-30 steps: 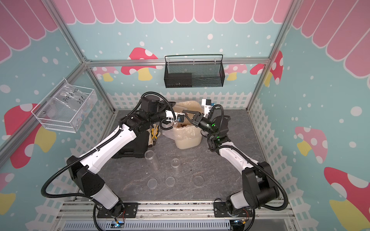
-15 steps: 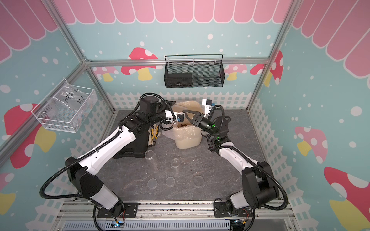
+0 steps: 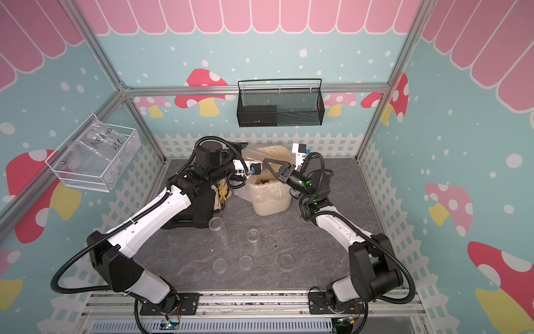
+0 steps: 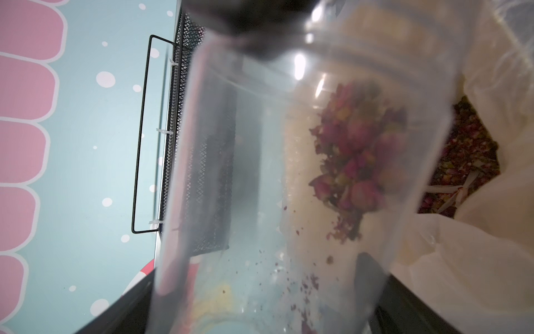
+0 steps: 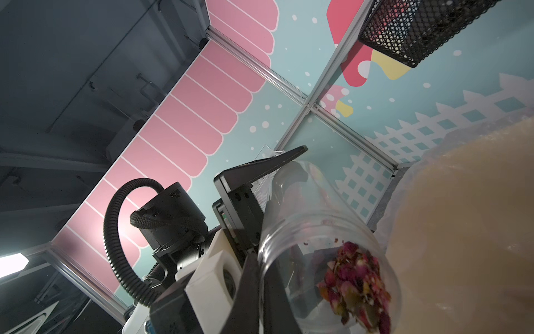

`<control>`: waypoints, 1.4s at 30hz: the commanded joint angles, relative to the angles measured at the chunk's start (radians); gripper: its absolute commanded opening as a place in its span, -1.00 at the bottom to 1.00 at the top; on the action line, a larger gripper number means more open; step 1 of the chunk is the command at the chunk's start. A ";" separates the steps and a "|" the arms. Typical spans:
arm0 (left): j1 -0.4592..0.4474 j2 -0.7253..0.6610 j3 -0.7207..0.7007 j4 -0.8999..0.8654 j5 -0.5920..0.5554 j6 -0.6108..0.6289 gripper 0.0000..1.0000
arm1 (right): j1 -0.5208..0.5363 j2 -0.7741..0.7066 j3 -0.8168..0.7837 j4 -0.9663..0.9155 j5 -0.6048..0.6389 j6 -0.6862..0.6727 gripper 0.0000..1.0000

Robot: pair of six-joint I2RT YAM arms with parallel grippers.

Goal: Empty the moldy dried flower tea in the jars
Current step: Pour the moldy dried flower tea into the trash bin.

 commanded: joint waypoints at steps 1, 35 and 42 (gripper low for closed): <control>0.010 -0.059 -0.039 0.053 0.049 -0.095 0.97 | 0.003 -0.004 -0.011 0.072 0.029 0.016 -1.00; 0.017 -0.367 -0.378 0.501 0.010 -2.324 0.95 | -0.005 0.014 -0.029 0.129 0.076 0.011 -1.00; 0.024 -0.285 -0.320 0.499 0.074 -2.516 1.00 | -0.005 0.003 -0.028 0.165 0.069 0.017 -1.00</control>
